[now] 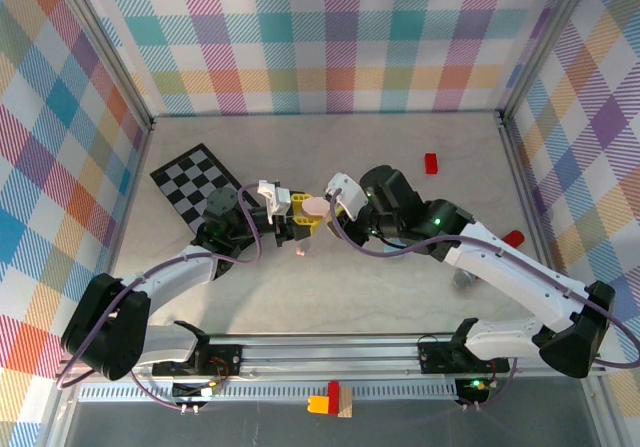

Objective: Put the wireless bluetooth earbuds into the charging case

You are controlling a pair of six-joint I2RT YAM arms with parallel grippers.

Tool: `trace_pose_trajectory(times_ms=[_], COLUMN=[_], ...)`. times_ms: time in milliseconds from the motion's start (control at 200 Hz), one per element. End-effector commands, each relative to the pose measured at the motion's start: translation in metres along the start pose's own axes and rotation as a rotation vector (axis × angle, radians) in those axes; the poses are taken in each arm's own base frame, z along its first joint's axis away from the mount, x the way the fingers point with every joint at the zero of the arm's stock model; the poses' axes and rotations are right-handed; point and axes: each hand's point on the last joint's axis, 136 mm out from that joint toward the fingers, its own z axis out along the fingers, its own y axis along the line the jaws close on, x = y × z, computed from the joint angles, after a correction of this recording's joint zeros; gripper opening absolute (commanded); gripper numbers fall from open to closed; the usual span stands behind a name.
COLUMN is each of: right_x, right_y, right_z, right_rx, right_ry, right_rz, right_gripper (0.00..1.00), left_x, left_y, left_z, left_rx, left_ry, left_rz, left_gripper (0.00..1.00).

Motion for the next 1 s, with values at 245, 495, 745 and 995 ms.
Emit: trace_pose_trajectory(times_ms=[245,495,745,995], right_x=[-0.034,-0.044,-0.055,-0.059], right_y=[-0.011,-0.011,-0.013,-0.013], right_z=[-0.01,-0.017,-0.021,-0.024], right_rx=[0.044,0.038,0.044,0.036], right_ry=[-0.097,-0.138,-0.183,-0.2], right_rz=[0.003,0.009,0.014,0.023], right_gripper=[0.15,0.14,0.14,0.14], left_x=[0.0,0.001,0.002,0.002], left_y=[-0.01,-0.011,-0.013,-0.013], left_z=[-0.004,-0.004,-0.004,-0.004], left_rx=[0.053,0.062,0.068,0.072], left_ry=[0.01,0.01,0.012,0.009], left_rz=[0.047,0.045,0.035,0.036], left_gripper=[0.39,0.4,0.4,0.4])
